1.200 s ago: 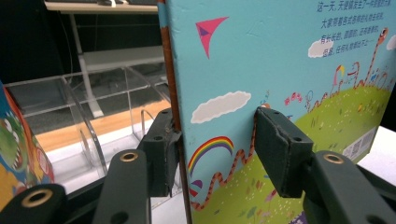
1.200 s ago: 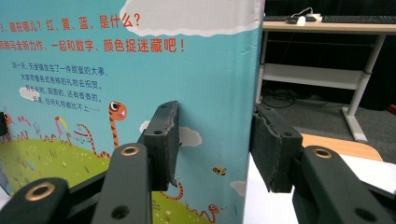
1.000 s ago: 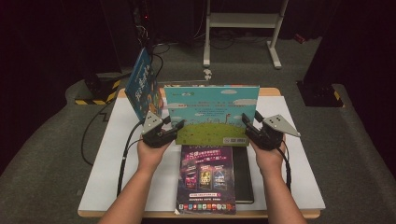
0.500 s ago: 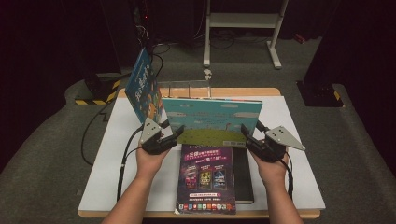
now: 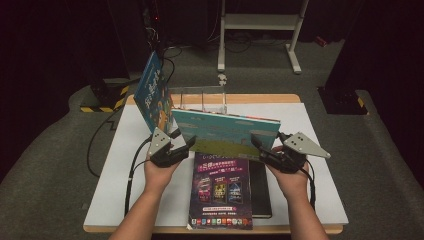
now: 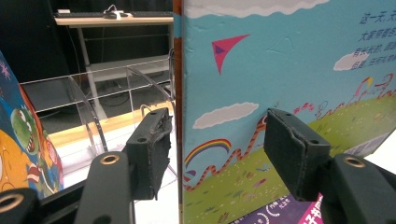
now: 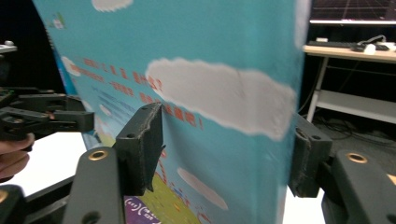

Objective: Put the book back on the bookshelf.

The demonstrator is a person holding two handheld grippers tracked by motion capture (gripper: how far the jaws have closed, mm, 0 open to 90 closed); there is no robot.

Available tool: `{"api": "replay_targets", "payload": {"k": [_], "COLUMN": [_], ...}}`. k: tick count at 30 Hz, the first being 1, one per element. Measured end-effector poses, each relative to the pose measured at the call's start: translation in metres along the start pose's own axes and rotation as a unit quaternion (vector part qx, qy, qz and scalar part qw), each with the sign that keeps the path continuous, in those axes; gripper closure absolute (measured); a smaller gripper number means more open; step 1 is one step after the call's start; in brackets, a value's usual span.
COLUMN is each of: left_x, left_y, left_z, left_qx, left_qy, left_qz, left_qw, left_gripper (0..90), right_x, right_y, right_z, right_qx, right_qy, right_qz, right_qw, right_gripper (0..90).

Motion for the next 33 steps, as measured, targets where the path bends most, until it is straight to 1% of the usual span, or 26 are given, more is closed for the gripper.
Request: {"api": "replay_targets", "payload": {"k": [1,2,4,5,8,9,13,15,16,17,19,20,21,23,24,26,28,31,32,33], "left_x": [0.0,-0.001,-0.001,-0.001,-0.001,-0.001,0.001,0.002,0.002,0.002,0.001,-0.001,-0.002,-0.003,-0.004,-0.006,-0.009,-0.015,-0.017,-0.02], "left_y": [0.0,0.001,0.002,0.002,0.003,0.003,0.006,0.007,0.007,0.007,0.007,0.006,0.005,0.004,0.002,-0.001,-0.005,-0.012,-0.016,-0.019], "left_z": [0.0,0.001,0.002,0.002,0.005,0.005,0.006,0.007,0.008,0.008,0.008,0.006,0.005,0.004,0.004,0.003,0.004,0.008,0.01,0.013], "left_qx": [0.001,0.002,0.007,0.009,0.013,0.013,0.017,0.018,0.02,0.021,0.023,0.021,0.021,0.02,0.018,0.018,0.017,0.02,0.022,0.025], "left_qy": [0.002,0.001,0.0,-0.003,-0.004,-0.004,-0.006,-0.009,-0.012,-0.012,-0.008,-0.004,-0.003,-0.001,0.0,0.001,0.001,0.006,0.01,0.007], "left_qz": [0.001,0.001,0.005,0.005,0.008,0.009,0.013,0.01,0.009,0.009,0.014,0.016,0.016,0.019,0.021,0.023,0.027,0.036,0.042,0.043], "left_qw": [1.0,1.0,1.0,0.9999,0.9999,0.9999,0.9998,0.9998,0.9997,0.9997,0.9996,0.9997,0.9996,0.9996,0.9996,0.9996,0.9995,0.9991,0.9988,0.9987], "left_gripper": [41.1,41.1,41.4,41.0,40.7,40.7,40.5,41.4,42.0,42.1,41.7,41.7,41.7,41.6,41.7,41.8,41.8,41.7,41.7,41.6], "right_x": [0.001,0.001,0.001,0.001,0.002,0.002,0.001,0.0,-0.001,-0.001,-0.002,-0.002,-0.001,-0.002,-0.002,-0.003,-0.004,-0.005,-0.005,-0.005], "right_y": [0.0,0.0,-0.002,-0.004,-0.006,-0.008,-0.012,-0.015,-0.016,-0.017,-0.018,-0.019,-0.019,-0.019,-0.019,-0.019,-0.019,-0.019,-0.019,-0.019], "right_z": [0.001,0.001,0.003,0.004,0.006,0.005,0.004,0.004,0.004,0.005,0.008,0.01,0.01,0.004,0.003,0.002,0.0,-0.004,-0.004,-0.004], "right_qx": [0.002,0.006,0.018,0.029,0.046,0.059,0.093,0.117,0.131,0.141,0.166,0.146,0.129,0.131,0.131,0.123,0.119,0.115,0.114,0.112], "right_qy": [-0.001,-0.003,-0.01,-0.014,-0.024,-0.03,-0.027,-0.029,-0.029,-0.03,-0.038,-0.052,-0.047,-0.032,-0.03,-0.022,-0.007,0.011,0.013,0.016], "right_qz": [0.0,0.0,-0.005,-0.007,-0.008,-0.01,-0.012,-0.017,-0.02,-0.021,-0.022,-0.025,-0.021,-0.023,-0.026,-0.024,-0.028,-0.03,-0.03,-0.03], "right_qw": [1.0,1.0,0.9998,0.9995,0.9986,0.9978,0.9952,0.9926,0.9907,0.9894,0.9852,0.9876,0.9903,0.9906,0.9906,0.9918,0.9925,0.9929,0.9929,0.9931], "right_gripper": [38.8,40.1,45.0,47.5,52.4,54.5,60.8,64.9,68.1,72.0,79.1,80.2,80.4,80.4,80.4,80.5,80.5,80.5,80.5,80.5]}}
Point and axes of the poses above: each handheld gripper's, and its own axes: y roughly forward along the jaws, x roughly out of its top, z roughly to its left, the point moved 3 cm from there along y, roughly forward along the jaws
